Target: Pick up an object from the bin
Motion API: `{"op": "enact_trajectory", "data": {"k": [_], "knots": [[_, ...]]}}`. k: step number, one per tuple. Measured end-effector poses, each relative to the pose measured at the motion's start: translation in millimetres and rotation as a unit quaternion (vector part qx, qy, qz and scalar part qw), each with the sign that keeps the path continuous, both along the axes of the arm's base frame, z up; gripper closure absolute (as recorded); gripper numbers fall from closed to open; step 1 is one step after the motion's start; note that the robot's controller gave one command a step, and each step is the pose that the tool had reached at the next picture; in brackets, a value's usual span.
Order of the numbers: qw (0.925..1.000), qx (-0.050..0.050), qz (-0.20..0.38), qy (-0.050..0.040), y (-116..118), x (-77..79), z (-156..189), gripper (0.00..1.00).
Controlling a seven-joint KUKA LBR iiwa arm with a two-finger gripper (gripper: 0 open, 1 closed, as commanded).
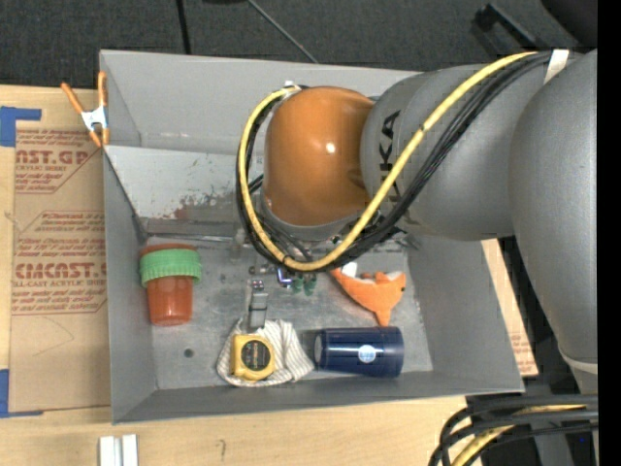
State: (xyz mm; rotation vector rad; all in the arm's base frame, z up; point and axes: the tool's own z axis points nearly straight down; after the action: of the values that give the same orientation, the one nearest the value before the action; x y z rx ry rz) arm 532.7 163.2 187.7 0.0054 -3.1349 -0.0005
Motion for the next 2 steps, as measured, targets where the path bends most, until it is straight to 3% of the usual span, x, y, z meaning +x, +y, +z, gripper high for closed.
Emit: {"op": "enact_trajectory", "data": {"k": [1,2], "knots": [[1.0000,0.001,-0.001,-0.0037,-0.9,1.7,4.7,0.00],[0.9996,0.001,0.028,-0.0058,-20.3,-16.4,-16.5,0.00]]}}
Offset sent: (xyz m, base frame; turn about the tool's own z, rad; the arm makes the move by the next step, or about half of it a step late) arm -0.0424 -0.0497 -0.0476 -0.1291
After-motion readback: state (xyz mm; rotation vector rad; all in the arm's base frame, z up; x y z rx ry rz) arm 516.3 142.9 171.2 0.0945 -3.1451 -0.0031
